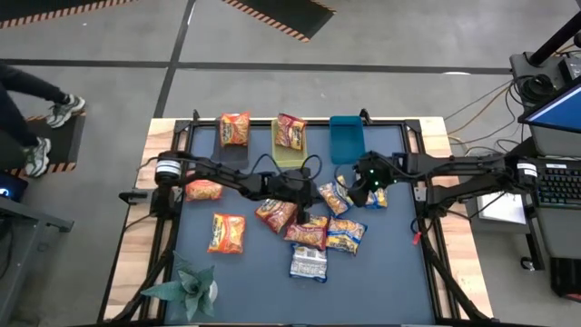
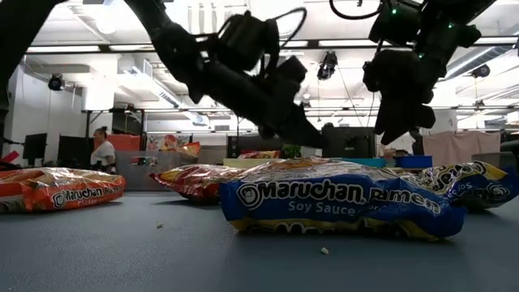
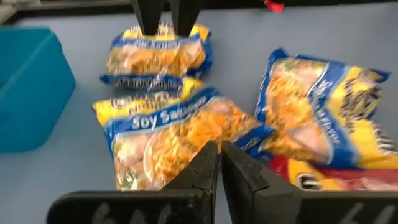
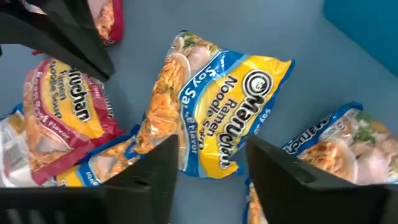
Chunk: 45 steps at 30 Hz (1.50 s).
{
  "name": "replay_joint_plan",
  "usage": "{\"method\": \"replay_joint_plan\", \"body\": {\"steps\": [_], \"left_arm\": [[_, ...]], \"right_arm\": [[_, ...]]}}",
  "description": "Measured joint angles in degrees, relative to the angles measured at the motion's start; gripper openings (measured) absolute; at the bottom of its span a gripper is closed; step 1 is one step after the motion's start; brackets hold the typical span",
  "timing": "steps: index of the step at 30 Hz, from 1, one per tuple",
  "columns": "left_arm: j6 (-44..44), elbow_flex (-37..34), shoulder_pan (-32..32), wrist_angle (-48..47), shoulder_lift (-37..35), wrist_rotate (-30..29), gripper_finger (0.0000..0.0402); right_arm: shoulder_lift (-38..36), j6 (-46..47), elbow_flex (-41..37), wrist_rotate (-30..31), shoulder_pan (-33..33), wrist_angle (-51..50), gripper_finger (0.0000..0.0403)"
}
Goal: Sort Maruchan noodles
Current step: Put the blue noodle pack into the blue bin
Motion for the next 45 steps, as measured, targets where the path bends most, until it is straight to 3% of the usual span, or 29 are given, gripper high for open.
{"method": "replay_joint_plan", "body": {"steps": [8,16,23,30,45], "left_arm": [[-0.9,1.0,0.2,0.0,3.9,0.1,0.0],[-2.4,6.0,0.2,0.6,7.9,0.1,0.0],[-3.4,10.4,0.2,-5.8,12.1,0.4,0.0],[-4.2,10.1,0.2,-7.5,11.9,0.4,0.0],[-4.5,9.9,0.3,-7.6,12.1,0.4,0.0]], "right_arm": [[3.8,-7.4,-0.1,-0.3,-2.9,3.6,0.0266],[6.0,-11.9,-0.7,-4.3,-7.6,7.4,0.031],[6.1,-11.9,-3.8,-10.1,-10.8,11.1,0.032],[6.2,-10.1,-8.0,-15.6,-12.3,20.5,0.0321],[6.2,-11.8,-11.6,-14.4,-17.0,28.1,0.0322]]}}
